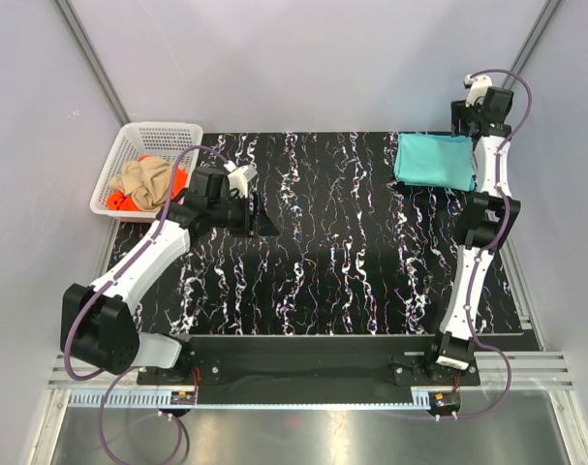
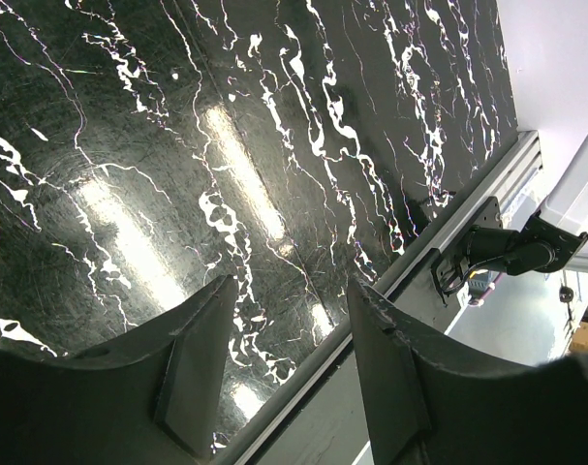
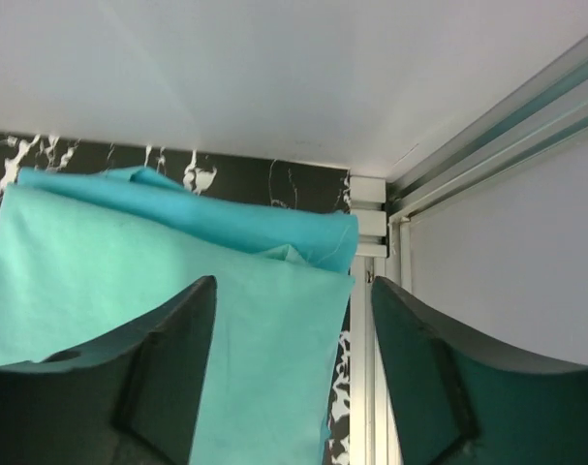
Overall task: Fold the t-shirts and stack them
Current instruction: Neatly place the folded tshirt to the corner
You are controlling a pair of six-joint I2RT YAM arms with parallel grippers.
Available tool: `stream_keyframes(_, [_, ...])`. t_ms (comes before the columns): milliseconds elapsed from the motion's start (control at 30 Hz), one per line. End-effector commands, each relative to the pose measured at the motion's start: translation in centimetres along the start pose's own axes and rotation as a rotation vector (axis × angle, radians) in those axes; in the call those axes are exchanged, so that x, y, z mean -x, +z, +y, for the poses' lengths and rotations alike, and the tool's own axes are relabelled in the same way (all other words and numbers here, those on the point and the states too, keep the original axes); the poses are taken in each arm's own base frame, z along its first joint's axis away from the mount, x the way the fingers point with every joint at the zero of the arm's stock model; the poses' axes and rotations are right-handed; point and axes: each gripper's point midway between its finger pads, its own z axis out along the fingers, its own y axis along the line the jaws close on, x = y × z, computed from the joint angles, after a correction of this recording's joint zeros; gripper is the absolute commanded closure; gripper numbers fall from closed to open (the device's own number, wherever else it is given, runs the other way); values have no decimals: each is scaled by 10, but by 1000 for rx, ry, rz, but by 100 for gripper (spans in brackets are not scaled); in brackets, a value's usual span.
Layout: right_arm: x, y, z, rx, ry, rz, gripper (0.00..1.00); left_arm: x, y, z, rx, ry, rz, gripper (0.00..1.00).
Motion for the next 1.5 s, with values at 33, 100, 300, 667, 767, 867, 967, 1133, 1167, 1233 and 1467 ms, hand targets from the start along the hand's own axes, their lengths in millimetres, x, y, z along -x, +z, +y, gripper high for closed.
stream_keyframes(33, [72, -18, -28, -124, 8, -204, 20, 5, -2, -7, -20, 36, -24, 44])
stream_keyframes(100, [80, -28, -22, -148, 13, -198, 17, 7, -3, -7, -15, 47, -30, 44])
stream_keyframes(300, [114, -96, 6, -137, 169, -162, 0, 17, -13, -18, -31, 101, -88, 43])
stream_keyframes(667, [104, -305, 176, 291, 622, 90, 0, 61, -56, -55, -144, 168, -305, 42])
stream_keyframes(767, [89, -362, 218, 451, 651, 163, 0, 65, -72, -67, -145, 204, -356, 41])
stream_keyframes(867, [78, -410, 239, 561, 737, 129, 0, 70, -92, -81, -148, 244, -432, 38])
stream_keyframes(967, [61, -446, 241, 583, 761, 88, 0, 74, -117, -97, -143, 296, -523, 21])
stream_keyframes(1133, [23, -484, 250, 614, 787, 98, 0, 70, -147, -104, -86, 342, -605, 1])
stream_keyframes(1167, [19, -488, 253, 623, 785, 100, 0, 69, -149, -104, -76, 339, -611, 1])
stream_keyframes(1233, [11, -498, 252, 620, 781, 85, 0, 64, -154, -104, -68, 325, -619, 1])
stream_keyframes(1467, [12, -515, 238, 561, 736, 19, 0, 52, -160, -107, -88, 289, -637, 1])
